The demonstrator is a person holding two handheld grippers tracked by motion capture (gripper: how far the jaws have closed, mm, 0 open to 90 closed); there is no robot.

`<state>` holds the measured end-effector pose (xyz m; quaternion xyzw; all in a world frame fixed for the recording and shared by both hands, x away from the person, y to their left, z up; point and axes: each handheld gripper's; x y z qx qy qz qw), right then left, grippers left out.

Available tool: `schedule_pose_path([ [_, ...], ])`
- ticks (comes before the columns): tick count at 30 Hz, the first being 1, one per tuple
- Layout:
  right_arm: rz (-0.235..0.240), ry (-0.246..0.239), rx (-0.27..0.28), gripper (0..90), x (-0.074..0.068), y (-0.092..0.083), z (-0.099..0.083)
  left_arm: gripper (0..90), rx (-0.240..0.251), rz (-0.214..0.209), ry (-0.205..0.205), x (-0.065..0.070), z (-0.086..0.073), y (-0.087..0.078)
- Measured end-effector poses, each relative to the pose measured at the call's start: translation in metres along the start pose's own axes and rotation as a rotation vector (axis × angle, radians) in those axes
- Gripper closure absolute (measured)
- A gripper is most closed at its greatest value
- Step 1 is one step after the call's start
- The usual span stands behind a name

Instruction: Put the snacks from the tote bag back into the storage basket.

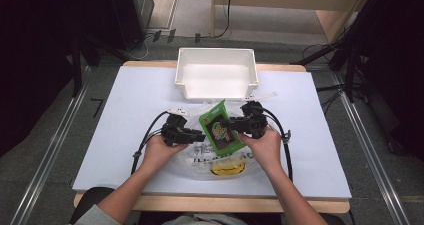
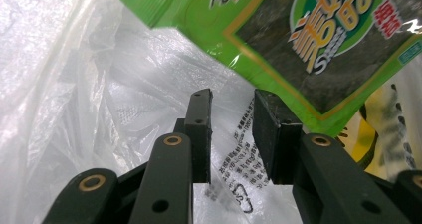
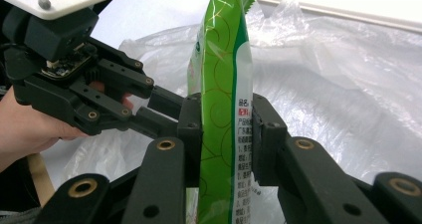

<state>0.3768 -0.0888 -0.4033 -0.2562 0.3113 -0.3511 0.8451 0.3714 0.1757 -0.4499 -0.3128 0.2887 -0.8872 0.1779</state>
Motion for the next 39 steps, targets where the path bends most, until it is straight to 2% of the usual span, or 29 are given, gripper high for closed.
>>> schedule_pose_path([
  [8,-0.014,-0.013,0.024,73.3,0.002,-0.007,0.002,68.2,-0.006,-0.008,-0.002,0.000,0.000,0.001],
  [16,-0.061,-0.025,0.039,73.3,0.009,-0.013,0.002,63.1,0.002,-0.003,0.002,-0.001,-0.001,-0.005],
  [26,-0.106,-0.026,0.076,73.3,0.017,-0.023,0.006,56.4,-0.001,-0.018,0.006,0.000,-0.002,-0.009],
  [39,-0.125,-0.041,0.081,73.3,0.021,-0.022,0.012,52.0,-0.008,-0.017,0.006,0.000,-0.002,-0.008],
])
Point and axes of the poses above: each handheld gripper's, and its own axes: y roughly forward along the jaws, z roughly out of its top, x roughly to its right, and after that the axes turned 8 degrees about -z, right-handed
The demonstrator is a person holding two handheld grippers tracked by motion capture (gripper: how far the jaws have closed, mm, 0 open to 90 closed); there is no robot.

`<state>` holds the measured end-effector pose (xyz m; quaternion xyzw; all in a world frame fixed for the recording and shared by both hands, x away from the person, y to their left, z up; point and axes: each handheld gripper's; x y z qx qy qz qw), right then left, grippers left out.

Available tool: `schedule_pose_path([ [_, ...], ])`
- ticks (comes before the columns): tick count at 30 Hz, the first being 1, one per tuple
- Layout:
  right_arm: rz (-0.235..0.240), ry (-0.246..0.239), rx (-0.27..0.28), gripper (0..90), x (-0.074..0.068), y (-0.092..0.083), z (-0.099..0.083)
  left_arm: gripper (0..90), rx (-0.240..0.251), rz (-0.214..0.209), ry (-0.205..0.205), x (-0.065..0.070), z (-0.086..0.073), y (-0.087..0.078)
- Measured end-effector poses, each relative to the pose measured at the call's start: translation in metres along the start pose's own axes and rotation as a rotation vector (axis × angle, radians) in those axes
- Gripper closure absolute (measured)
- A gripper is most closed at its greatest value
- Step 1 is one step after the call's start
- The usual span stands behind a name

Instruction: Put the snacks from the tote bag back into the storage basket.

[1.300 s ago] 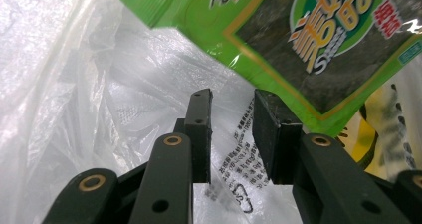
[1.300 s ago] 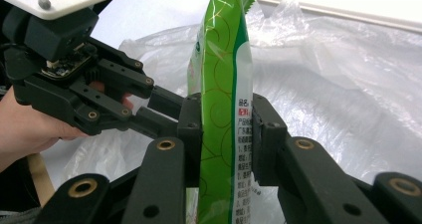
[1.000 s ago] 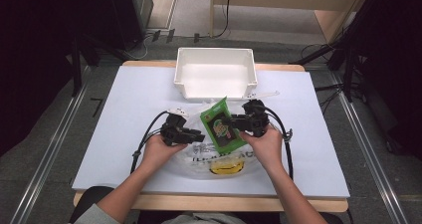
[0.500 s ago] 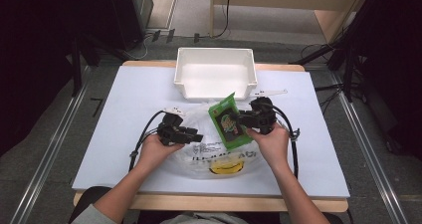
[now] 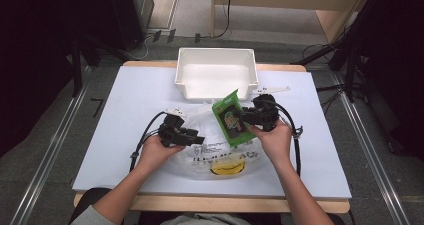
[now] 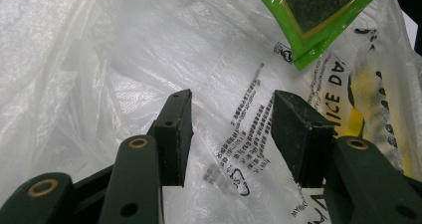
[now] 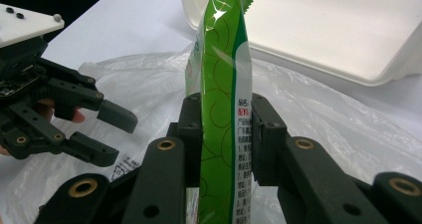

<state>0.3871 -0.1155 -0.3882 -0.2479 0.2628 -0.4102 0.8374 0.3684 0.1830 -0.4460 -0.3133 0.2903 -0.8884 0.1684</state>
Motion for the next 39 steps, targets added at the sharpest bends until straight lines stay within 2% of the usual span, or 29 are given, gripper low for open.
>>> schedule_pose_path([
  [9,-0.005,0.003,0.005,73.3,0.001,0.003,0.011,50.2,-0.004,-0.005,0.000,0.000,0.000,0.001],
  [28,-0.008,-0.023,-0.001,73.4,0.002,0.004,0.035,46.9,0.018,0.010,0.009,0.000,0.000,-0.001],
  [39,-0.021,-0.041,0.003,73.4,0.003,0.005,0.047,46.6,0.015,0.016,0.014,0.000,0.000,-0.001],
])
Point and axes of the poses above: each handheld gripper's, and its own axes: y roughly forward along the jaws, z roughly out of its top, x roughly to its right, and after that the axes turned 8 degrees about -z, right-handed
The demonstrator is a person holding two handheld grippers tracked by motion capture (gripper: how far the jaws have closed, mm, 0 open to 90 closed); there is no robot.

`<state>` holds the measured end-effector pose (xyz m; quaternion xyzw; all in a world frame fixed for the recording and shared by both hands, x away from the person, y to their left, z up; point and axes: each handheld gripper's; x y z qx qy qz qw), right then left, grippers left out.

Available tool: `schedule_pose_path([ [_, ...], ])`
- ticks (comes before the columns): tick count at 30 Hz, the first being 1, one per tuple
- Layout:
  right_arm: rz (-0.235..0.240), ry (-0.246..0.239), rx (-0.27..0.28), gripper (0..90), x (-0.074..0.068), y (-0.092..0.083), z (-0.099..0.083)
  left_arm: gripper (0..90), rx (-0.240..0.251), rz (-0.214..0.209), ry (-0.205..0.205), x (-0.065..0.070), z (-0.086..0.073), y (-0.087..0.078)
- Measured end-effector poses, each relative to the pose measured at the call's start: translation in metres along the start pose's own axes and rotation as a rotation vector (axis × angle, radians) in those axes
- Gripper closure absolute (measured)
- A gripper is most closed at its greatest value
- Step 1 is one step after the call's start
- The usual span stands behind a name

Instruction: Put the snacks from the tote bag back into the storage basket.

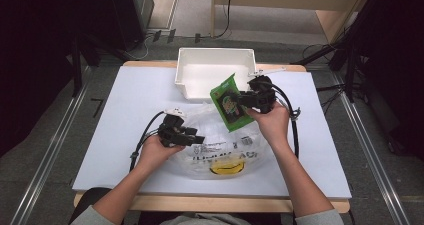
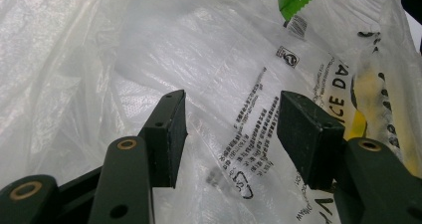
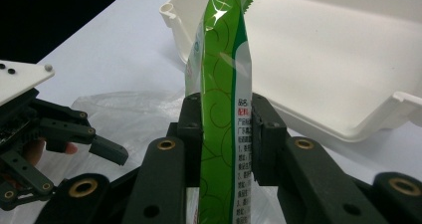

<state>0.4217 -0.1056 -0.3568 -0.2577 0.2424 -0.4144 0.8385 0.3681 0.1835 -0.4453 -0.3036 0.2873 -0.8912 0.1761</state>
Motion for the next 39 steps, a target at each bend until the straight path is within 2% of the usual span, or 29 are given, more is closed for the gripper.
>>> schedule_pose_path([
  [30,-0.046,-0.008,0.025,73.4,0.008,0.006,0.043,46.6,0.002,0.003,0.010,0.000,0.000,0.000],
  [39,-0.065,-0.010,0.026,73.4,0.011,0.014,0.056,46.6,0.000,0.001,0.013,0.001,0.000,0.000],
])
Point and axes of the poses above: each handheld gripper's, and its own axes: y roughly forward along the jaws, z roughly out of its top, x roughly to its right, and after that the axes turned 8 degrees about -z, right-handed
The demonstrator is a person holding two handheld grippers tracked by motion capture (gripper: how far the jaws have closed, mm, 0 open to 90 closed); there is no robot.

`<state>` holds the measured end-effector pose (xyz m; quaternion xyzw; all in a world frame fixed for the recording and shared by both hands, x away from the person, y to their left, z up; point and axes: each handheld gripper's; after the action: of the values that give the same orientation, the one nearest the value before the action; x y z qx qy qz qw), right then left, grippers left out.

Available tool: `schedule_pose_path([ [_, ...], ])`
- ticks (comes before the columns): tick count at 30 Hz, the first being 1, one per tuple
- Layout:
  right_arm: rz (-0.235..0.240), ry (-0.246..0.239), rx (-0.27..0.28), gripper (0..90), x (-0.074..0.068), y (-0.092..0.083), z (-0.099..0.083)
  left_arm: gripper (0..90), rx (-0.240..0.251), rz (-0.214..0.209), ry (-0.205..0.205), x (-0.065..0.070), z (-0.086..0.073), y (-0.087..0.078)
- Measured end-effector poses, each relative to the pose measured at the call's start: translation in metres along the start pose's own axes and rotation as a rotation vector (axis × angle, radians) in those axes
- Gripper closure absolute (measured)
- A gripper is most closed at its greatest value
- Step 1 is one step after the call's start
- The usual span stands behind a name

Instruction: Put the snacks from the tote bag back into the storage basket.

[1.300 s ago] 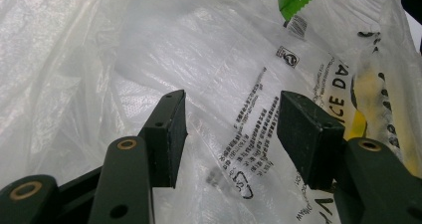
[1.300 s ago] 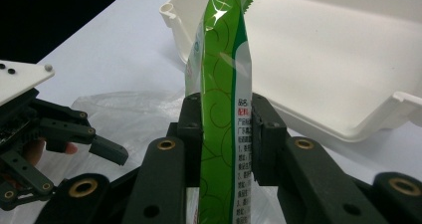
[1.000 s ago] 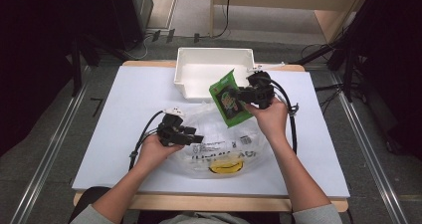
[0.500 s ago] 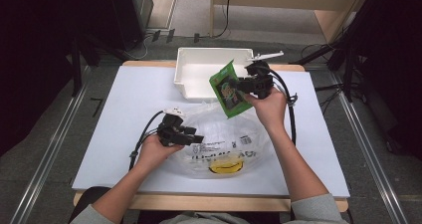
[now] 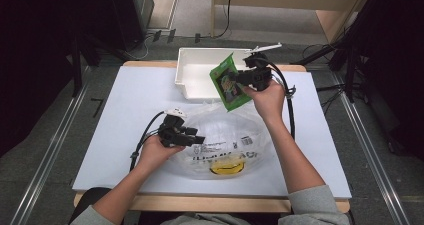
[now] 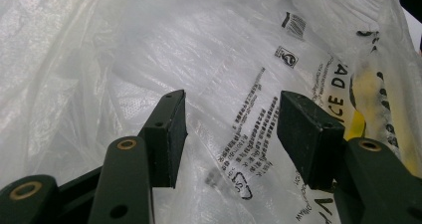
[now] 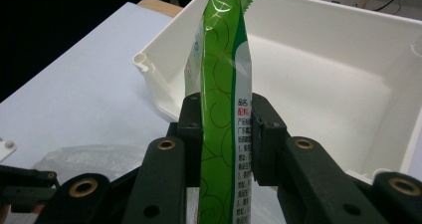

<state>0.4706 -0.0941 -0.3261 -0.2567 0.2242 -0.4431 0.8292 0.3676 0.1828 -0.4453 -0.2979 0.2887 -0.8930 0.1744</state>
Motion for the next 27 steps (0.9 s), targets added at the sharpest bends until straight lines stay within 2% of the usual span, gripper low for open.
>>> schedule_pose_path([
  [11,-0.026,-0.003,0.004,73.4,0.002,0.008,0.020,46.6,-0.001,-0.002,0.002,0.000,0.000,0.000],
  [17,-0.030,0.014,0.018,73.4,0.004,0.013,0.026,46.7,-0.007,0.001,0.008,0.001,0.000,0.001],
  [21,-0.047,0.010,0.012,73.4,0.006,0.019,0.033,46.7,-0.008,-0.004,0.011,0.001,0.000,0.000],
  [27,-0.063,0.030,0.015,73.5,0.013,0.027,0.048,46.7,-0.010,-0.006,0.011,0.002,0.000,0.001],
])
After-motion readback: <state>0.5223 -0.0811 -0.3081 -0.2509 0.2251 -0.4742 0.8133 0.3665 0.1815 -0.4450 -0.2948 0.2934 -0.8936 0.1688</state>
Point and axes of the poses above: each handheld gripper's, and its own axes: y roughly forward along the jaws, z roughly out of its top, x roughly to its right, and after that the axes turned 8 degrees about -z, right-handed
